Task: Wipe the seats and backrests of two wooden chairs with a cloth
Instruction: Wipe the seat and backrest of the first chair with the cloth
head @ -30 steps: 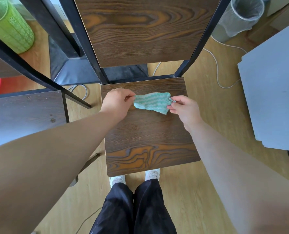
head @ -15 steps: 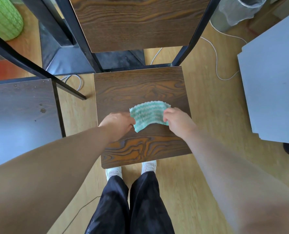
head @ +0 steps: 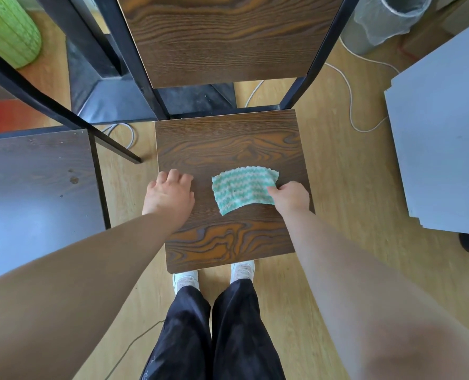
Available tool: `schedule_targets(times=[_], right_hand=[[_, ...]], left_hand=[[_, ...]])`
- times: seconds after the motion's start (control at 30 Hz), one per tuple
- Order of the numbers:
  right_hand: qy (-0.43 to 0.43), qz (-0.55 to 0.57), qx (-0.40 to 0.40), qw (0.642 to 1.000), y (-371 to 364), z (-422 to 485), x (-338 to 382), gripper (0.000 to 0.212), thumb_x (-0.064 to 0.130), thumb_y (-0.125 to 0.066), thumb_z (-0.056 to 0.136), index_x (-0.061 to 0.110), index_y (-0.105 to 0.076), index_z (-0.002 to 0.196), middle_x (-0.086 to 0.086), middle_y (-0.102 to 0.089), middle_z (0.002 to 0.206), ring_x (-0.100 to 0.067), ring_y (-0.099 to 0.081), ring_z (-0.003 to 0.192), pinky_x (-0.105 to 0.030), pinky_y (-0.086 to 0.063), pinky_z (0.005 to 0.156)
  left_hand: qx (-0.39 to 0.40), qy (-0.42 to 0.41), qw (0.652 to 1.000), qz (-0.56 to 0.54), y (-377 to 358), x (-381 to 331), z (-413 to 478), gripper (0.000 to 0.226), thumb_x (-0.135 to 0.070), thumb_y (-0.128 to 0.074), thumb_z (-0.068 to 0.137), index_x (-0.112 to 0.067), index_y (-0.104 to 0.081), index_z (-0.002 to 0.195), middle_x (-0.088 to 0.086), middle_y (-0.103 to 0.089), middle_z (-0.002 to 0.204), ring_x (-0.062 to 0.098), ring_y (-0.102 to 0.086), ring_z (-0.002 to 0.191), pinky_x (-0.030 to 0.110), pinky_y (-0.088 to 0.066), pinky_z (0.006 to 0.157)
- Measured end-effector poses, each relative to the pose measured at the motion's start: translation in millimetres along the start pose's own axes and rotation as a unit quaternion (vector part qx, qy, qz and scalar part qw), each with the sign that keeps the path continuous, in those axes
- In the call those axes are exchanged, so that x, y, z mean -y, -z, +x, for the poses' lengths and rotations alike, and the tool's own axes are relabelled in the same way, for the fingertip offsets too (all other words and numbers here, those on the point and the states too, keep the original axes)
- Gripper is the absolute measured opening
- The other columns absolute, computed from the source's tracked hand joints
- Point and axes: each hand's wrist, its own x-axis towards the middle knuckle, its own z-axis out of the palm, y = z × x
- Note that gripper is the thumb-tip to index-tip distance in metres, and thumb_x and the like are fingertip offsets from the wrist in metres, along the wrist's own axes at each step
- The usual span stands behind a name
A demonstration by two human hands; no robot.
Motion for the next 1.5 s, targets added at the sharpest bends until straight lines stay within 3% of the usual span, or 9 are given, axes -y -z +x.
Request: schedule_targets(times=[0.1, 0.27, 0.4, 0.5, 0.6, 0.83, 1.17, 1.33, 1.5], right_hand=[[-0.007, -0.011, 0.013, 1.000, -4, -1, 1, 0.030, 0.038, -0.064, 0.083, 0.010, -0.067, 0.074, -0.003, -0.058, 0.063, -0.021, -0.054, 0.057, -0.024, -0.028, 0.042], [0.031, -0.035, -0.014, 0.999, 0, -6, 3, 0.029, 0.027, -0.058, 0.084, 0.015, -0.052, 0.058, -0.001, -0.048, 0.054, -0.024, -0.050, 0.058, -0.025, -0.024, 0.043], [0.060, -0.024, -0.048, 0.997, 8, -12, 1, 0.020, 0.022, -0.057, 0.085, 0.014, -0.050, 0.068, 0.002, -0.042, 0.055, -0.022, -0.044, 0.057, -0.025, -0.021, 0.042], [0.090, 0.035, -0.060, 0.993, 16, -23, 2, 0.005, 0.019, -0.059, 0.089, 0.014, -0.058, 0.087, 0.001, -0.055, 0.073, -0.020, -0.051, 0.068, -0.024, -0.028, 0.046], [0.143, 0.111, -0.053, 0.982, 19, -42, 12, 0.018, 0.017, -0.061, 0.090, 0.014, -0.062, 0.108, 0.001, -0.063, 0.095, -0.016, -0.058, 0.081, -0.024, -0.040, 0.062], [0.290, 0.039, -0.008, 0.956, -23, -66, 34, 0.022, 0.016, -0.065, 0.089, 0.013, -0.063, 0.111, -0.002, -0.064, 0.110, -0.017, -0.061, 0.098, -0.030, -0.055, 0.079], [0.220, 0.037, -0.017, 0.975, -44, -67, 40, 0.021, 0.031, -0.046, 0.100, 0.013, -0.058, 0.100, -0.003, -0.066, 0.098, -0.020, -0.064, 0.089, -0.034, -0.055, 0.070], [0.191, 0.018, -0.050, 0.980, -42, -59, 46, 0.020, 0.009, -0.054, 0.095, 0.013, -0.059, 0.114, -0.006, -0.063, 0.110, -0.021, -0.061, 0.100, -0.029, -0.052, 0.077], [0.176, 0.030, -0.046, 0.983, -52, -56, 52, 0.023, 0.022, -0.065, 0.091, 0.018, -0.061, 0.113, -0.002, -0.060, 0.108, -0.019, -0.061, 0.095, -0.028, -0.054, 0.074]], left_hand=[[-0.009, 0.004, 1.000, -0.005, -2, 3, -5, 0.042, -0.035, -0.042, 0.099, -0.021, -0.042, 0.139, 0.007, -0.045, 0.134, 0.030, -0.040, 0.123, 0.043, -0.038, 0.099], [-0.009, 0.008, 1.000, -0.019, -4, 3, -10, 0.044, -0.038, -0.041, 0.099, -0.021, -0.041, 0.139, 0.007, -0.045, 0.134, 0.030, -0.040, 0.123, 0.043, -0.038, 0.098], [-0.005, 0.002, 0.999, -0.042, -3, 3, -13, 0.046, -0.041, -0.038, 0.100, -0.021, -0.039, 0.141, 0.007, -0.044, 0.135, 0.030, -0.039, 0.123, 0.043, -0.038, 0.099], [-0.006, 0.003, 0.999, -0.053, -1, 2, -15, 0.046, -0.042, -0.038, 0.100, -0.021, -0.039, 0.141, 0.007, -0.044, 0.136, 0.030, -0.039, 0.124, 0.043, -0.037, 0.100], [-0.013, 0.004, 0.998, -0.064, 0, 1, -19, 0.046, -0.042, -0.039, 0.100, -0.020, -0.040, 0.141, 0.007, -0.045, 0.134, 0.030, -0.039, 0.123, 0.043, -0.038, 0.099], [-0.009, 0.007, 0.998, -0.069, -2, 3, -25, 0.047, -0.042, -0.038, 0.100, -0.021, -0.038, 0.143, 0.006, -0.043, 0.136, 0.029, -0.038, 0.126, 0.042, -0.038, 0.101], [-0.014, 0.003, 0.997, -0.078, 3, 9, -22, 0.048, -0.042, -0.038, 0.100, -0.021, -0.037, 0.143, 0.006, -0.043, 0.136, 0.028, -0.038, 0.126, 0.042, -0.038, 0.101], [-0.019, 0.007, 0.996, -0.084, 3, 15, -20, 0.048, -0.043, -0.038, 0.100, -0.021, -0.037, 0.142, 0.006, -0.044, 0.134, 0.028, -0.039, 0.124, 0.041, -0.039, 0.099], [-0.017, 0.011, 0.996, -0.087, 1, 21, -18, 0.048, -0.043, -0.038, 0.100, -0.021, -0.037, 0.143, 0.006, -0.044, 0.135, 0.028, -0.039, 0.124, 0.042, -0.040, 0.100]])
